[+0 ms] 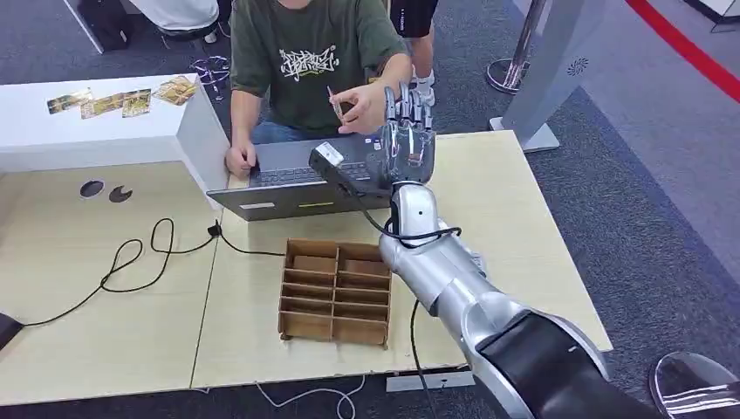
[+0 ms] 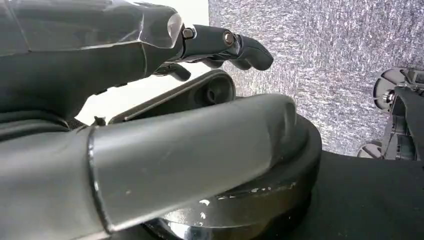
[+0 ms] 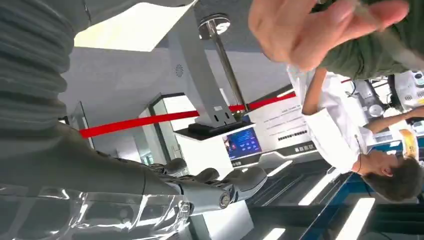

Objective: Pass the card to the sensor for recognition and then transmit it.

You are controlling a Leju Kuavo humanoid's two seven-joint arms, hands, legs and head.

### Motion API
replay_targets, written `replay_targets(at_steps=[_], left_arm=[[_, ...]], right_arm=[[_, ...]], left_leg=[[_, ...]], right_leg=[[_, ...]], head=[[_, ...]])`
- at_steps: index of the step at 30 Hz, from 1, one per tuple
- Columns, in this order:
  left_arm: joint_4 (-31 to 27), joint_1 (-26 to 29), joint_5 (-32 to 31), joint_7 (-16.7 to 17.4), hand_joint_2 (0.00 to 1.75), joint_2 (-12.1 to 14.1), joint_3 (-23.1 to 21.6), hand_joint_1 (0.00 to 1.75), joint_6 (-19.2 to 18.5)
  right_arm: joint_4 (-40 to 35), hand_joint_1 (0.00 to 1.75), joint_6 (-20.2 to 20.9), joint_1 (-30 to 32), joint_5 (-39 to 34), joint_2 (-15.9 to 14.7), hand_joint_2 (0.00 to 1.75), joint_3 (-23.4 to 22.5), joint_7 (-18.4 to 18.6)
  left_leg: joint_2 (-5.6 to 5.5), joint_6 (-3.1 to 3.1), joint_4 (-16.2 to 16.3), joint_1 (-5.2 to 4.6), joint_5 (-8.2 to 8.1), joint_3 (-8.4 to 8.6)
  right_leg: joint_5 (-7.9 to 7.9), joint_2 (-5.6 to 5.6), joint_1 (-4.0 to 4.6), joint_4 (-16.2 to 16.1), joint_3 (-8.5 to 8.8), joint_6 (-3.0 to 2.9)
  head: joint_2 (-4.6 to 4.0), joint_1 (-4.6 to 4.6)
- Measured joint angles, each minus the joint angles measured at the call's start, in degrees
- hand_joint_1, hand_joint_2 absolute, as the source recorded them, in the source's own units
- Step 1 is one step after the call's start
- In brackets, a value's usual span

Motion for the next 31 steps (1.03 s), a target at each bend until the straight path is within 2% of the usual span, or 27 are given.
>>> replay_targets(at_steps=[11,15,21,31], left_arm=[[0.0,-0.02,0.2,0.02,0.0,0.0,-0.02,0.0,0.02],[0.0,-0.02,0.52,0.02,0.0,0.02,-0.06,0.0,0.04],[0.0,0.01,1.22,-0.13,0.0,0.02,-0.92,0.0,0.2],[0.0,0.28,3.26,-1.27,0.0,0.04,-0.94,0.0,0.55]], right_arm=[[0.07,0.0,0.0,-0.06,-0.54,0.15,1.75,0.0,-0.35],[-2.48,0.0,0.0,0.73,-1.57,0.13,1.75,-0.28,-1.34],[-10.96,0.0,0.0,3.13,-3.47,0.11,1.75,-2.4,-5.09],[-26.04,0.0,0.0,8.87,-6.75,0.22,1.75,-6.82,-13.92]], left_leg=[[0.0,0.0,0.0,0.0,0.0,0.0],[0.01,0.0,0.0,0.0,0.0,0.0],[0.01,0.0,0.0,0.0,0.0,0.0],[0.0,0.0,0.0,0.0,0.0,-0.02]], right_leg=[[0.0,0.0,0.0,0.0,0.0,0.0],[0.0,0.01,0.0,0.0,-0.02,0.0],[0.0,0.02,0.0,0.0,-0.03,0.0],[0.0,0.0,0.0,0.0,-0.02,0.0]], head=[[0.0,0.0],[0.0,0.0],[-0.02,0.02],[0.0,0.0]])
